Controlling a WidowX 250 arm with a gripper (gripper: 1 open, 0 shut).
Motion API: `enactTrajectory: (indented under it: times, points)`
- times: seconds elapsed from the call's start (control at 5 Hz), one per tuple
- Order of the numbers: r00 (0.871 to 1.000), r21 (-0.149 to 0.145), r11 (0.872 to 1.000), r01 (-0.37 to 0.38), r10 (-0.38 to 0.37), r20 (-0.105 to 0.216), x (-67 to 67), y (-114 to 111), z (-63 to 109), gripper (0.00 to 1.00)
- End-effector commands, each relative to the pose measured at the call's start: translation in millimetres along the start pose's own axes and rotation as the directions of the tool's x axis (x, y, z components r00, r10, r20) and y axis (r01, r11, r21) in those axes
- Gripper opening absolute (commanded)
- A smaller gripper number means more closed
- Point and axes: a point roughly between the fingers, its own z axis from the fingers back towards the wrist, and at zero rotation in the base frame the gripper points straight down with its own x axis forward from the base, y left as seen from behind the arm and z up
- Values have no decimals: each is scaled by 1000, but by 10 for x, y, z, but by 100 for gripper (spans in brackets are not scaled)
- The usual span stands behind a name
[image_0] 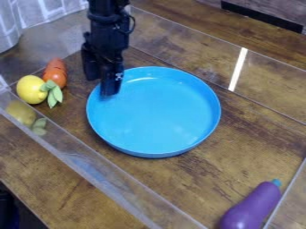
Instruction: Remove the carrot from inside the blue tray and put it on the table
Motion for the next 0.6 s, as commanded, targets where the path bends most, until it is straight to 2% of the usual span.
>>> enactTrajectory:
  times: [0.0,0.4]
  points:
    - [996,55,998,15,-19,84,86,-20,299,100]
    - [996,55,998,22,-26,87,140,-32,216,100]
